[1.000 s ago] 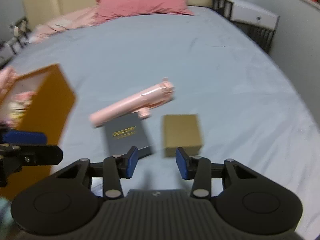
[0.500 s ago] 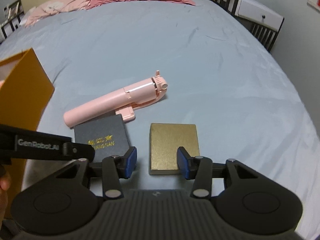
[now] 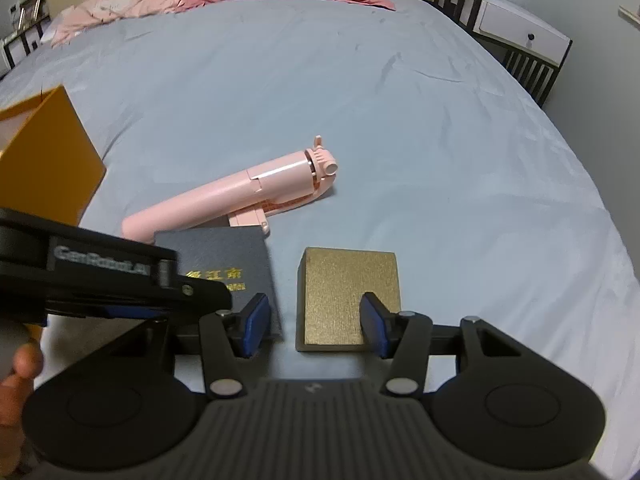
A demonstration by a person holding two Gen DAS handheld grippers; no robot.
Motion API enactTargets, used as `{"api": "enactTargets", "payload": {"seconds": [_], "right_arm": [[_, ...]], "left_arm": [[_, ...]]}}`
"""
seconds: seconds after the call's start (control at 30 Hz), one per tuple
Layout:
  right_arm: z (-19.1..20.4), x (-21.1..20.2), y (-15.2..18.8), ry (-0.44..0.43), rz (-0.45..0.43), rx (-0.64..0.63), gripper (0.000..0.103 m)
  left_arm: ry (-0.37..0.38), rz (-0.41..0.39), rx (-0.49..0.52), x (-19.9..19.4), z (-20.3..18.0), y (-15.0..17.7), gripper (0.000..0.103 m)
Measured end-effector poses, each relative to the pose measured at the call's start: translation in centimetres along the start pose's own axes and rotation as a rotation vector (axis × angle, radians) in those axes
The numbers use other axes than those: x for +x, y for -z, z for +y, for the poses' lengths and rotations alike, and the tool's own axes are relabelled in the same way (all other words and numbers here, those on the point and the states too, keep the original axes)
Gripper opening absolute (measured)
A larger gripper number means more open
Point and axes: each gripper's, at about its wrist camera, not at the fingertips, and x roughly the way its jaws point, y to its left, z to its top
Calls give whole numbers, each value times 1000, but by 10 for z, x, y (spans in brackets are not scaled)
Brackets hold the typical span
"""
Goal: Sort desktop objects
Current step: 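Grasp the black gift box with the left tool while the right tool grasps the white tube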
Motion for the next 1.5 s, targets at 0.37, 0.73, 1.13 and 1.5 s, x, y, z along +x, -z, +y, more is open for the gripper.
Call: {"api": "enactTargets", "payload": {"seconds": [0.37,0.73,1.13,1.5], "right_arm": [[3,-37,11,-196,33,70,43],[46,-7,43,-263,423,-216,46],[52,18,54,-238,549,-166,51],[40,-30,66,-279,313,-103,0]], "left_arm": [[-116,-141,258,-66,-32,13,42],[-86,-211,281,-146,-16,43,43],[-38,-281,269,-185,-7,72,43],[-45,-362,227,-227,17,91,43]]}}
